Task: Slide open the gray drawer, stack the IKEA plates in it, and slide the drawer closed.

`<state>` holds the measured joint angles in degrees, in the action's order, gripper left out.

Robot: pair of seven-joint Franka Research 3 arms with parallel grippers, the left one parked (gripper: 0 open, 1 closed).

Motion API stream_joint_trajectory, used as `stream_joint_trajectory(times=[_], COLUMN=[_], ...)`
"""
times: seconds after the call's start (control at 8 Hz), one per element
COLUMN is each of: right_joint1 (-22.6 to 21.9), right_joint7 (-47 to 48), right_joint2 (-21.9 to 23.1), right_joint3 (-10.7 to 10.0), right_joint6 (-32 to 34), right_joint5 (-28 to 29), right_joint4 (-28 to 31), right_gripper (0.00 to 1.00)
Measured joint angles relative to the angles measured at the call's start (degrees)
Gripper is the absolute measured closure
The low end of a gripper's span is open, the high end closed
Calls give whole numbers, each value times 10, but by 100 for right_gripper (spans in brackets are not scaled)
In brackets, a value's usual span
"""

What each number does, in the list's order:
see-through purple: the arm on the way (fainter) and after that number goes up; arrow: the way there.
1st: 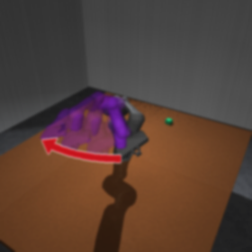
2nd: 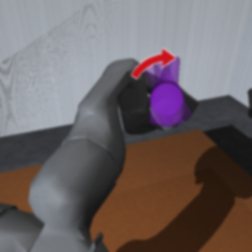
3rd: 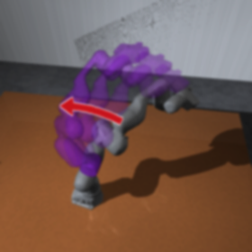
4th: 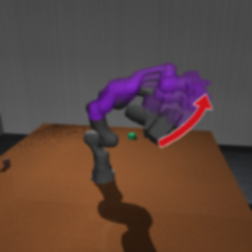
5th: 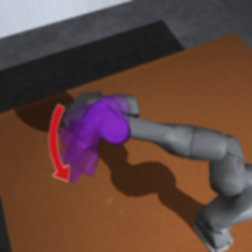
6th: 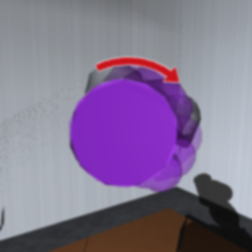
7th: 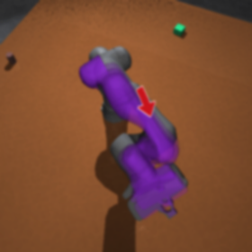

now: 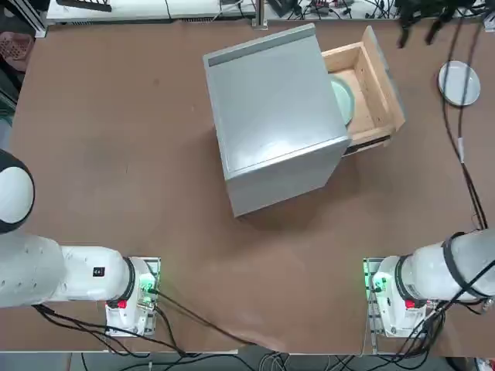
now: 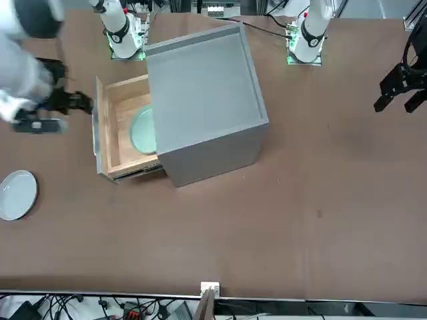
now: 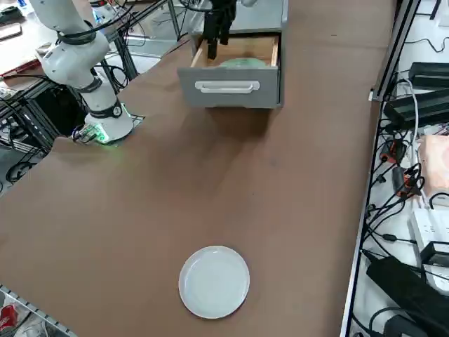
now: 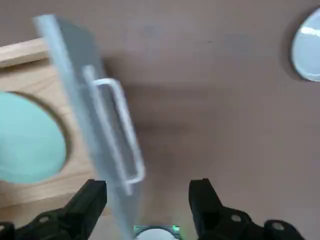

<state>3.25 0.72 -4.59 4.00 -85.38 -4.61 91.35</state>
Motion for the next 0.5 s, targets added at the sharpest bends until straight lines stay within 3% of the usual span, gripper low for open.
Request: stream_joint_trajectory(times=[0.25, 0.5], right_joint1=[94, 179], right_joint7=[-45, -52], right_joint2=[-29, -89], right_joint3=[-4, -5], right_joint6=[-48, -148], right_joint5=[-23, -27], right_joint4=[1, 3], right_gripper=[1, 4])
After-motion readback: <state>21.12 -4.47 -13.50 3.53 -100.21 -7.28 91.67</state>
